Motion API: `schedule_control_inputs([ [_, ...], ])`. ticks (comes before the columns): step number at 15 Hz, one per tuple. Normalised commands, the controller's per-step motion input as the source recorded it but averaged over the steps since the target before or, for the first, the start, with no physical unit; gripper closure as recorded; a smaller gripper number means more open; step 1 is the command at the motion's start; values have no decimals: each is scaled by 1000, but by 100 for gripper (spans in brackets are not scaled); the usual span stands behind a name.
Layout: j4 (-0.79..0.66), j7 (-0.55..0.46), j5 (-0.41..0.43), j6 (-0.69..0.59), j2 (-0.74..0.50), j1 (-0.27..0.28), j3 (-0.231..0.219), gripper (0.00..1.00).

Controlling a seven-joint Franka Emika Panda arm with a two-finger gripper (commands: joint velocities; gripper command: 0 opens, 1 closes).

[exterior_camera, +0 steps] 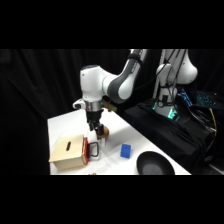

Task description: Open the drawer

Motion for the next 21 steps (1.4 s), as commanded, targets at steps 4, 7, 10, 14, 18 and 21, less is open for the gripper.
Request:
schedule_control_inputs([
  [4,71,79,163,84,37,-35,9,0],
  [7,40,151,103,138,26,19,-21,0],
  [10,8,104,85,145,21,35,-18,0],
  [14,-35,73,95,172,18,32,-16,0],
  [18,-42,41,94,176,15,31,-10,0],
  [21,-30,36,95,177,17,35,-3,0],
])
